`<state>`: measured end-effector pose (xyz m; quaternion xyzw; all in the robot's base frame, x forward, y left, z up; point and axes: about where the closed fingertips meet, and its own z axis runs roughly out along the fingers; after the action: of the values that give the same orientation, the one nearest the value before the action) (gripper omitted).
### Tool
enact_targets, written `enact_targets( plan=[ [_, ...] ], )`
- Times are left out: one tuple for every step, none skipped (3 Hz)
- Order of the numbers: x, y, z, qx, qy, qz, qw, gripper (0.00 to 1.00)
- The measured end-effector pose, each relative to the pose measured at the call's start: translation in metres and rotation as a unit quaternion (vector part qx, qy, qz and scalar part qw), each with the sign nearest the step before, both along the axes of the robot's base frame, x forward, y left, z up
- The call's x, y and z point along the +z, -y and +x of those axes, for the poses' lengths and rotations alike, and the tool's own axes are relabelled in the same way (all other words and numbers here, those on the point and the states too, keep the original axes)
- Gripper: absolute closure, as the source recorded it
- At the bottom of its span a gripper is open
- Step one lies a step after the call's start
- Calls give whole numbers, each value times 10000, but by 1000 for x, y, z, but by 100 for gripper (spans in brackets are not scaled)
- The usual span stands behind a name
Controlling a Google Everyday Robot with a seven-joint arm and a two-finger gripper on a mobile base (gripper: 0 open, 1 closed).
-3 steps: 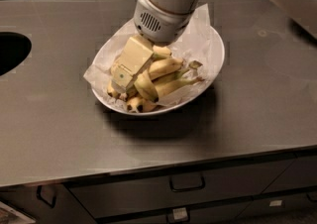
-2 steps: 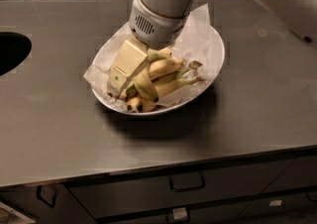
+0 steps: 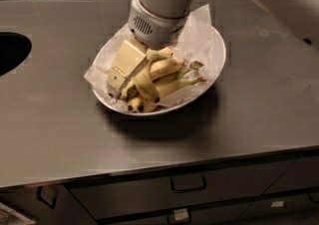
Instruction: Pick banana from white bowl
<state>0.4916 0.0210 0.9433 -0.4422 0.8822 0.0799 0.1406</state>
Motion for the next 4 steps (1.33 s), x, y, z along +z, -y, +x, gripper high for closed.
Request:
enact_targets(
  plan=[
    [0,6,2,-409,50,-120,9991,0],
    [-2,9,5,-767,86,-183,9968,0],
    [-9,4,8,-818,-57,381,9959,0],
    [-13,2,9,-813,-61,305,9962,0]
  ],
)
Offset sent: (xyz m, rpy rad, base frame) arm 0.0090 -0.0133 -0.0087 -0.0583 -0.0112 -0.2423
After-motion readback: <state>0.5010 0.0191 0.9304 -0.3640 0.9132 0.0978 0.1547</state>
